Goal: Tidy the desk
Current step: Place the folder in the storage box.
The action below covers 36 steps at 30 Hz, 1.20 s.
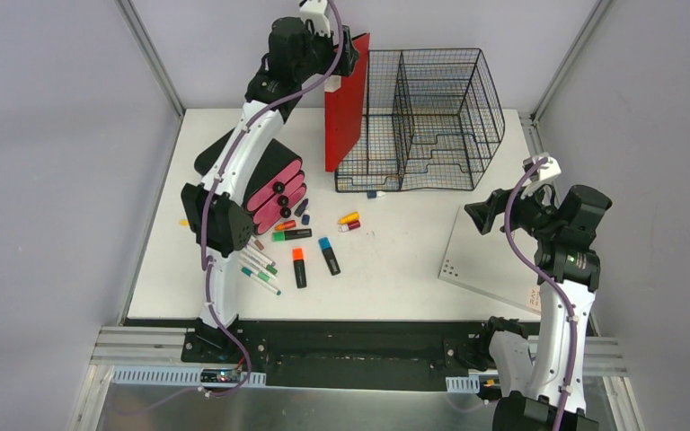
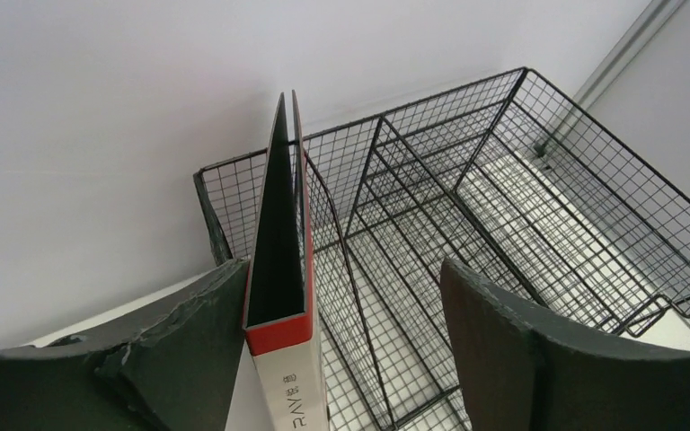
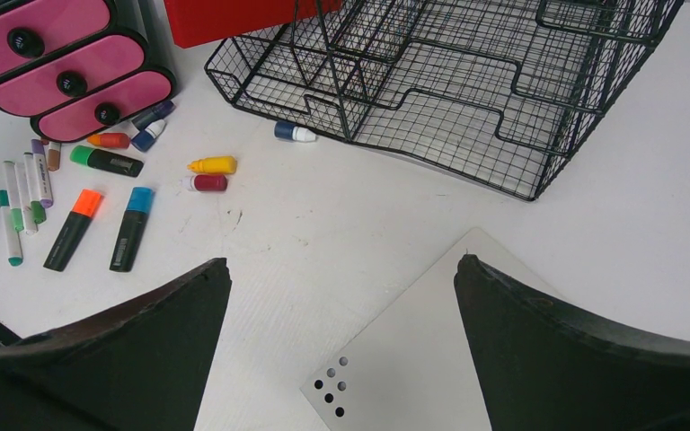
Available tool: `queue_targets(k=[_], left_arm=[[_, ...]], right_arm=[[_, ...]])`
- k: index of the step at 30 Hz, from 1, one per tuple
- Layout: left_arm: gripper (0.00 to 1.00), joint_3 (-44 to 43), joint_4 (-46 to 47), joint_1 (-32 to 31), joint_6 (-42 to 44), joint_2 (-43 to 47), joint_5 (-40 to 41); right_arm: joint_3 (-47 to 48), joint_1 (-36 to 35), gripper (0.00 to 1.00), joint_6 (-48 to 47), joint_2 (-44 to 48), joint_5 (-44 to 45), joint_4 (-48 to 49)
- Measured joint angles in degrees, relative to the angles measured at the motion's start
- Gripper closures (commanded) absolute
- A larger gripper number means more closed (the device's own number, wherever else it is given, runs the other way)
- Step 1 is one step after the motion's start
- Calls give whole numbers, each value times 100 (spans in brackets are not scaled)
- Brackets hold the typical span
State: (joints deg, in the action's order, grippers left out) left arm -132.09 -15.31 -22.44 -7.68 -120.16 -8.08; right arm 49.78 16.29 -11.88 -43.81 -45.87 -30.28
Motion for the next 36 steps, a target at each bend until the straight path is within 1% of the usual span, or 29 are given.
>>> queue_targets(k=[4,7,10,11,12,14,15,16,25,27,29,30,33,36], left_arm=[[40,-529,-669,4,-63,-308,-98],[47,-695,-1034,4,-66,-551,-116],[59,-739,-1329,4,-52,-754,-125],[65,-737,-1425,4,-33,-811,-120],[76,-737,-1523,4,-17,-844,-116],[90,-737,-1652,4,33,-876,-87],[99,-739,-1670,7,85,-879,-55],[100,-741,-1683,11,107,-879,4],[100,-741,-1722,52,114,-833,11],[100,-345,-1473,52,111,-616,20],[100,240,-1106,52,107,-275,31],[100,693,-815,52,111,-15,37],[100,1602,-83,37,122,546,74],[100,2277,802,35,127,916,190]], right_arm=[[0,0,1,0,26,0,-2],[0,0,1,2,37,0,0],[0,0,1,2,37,0,-2],[0,0,1,2,37,0,0],[0,0,1,2,37,0,0],[0,0,1,2,37,0,-2],[0,0,1,2,37,0,0],[0,0,1,2,37,0,0],[0,0,1,2,37,0,0],[0,0,1,2,37,0,-2],[0,0,1,2,37,0,0],[0,0,1,2,37,0,0],[0,0,1,2,37,0,0],[0,0,1,2,37,-2,-2]])
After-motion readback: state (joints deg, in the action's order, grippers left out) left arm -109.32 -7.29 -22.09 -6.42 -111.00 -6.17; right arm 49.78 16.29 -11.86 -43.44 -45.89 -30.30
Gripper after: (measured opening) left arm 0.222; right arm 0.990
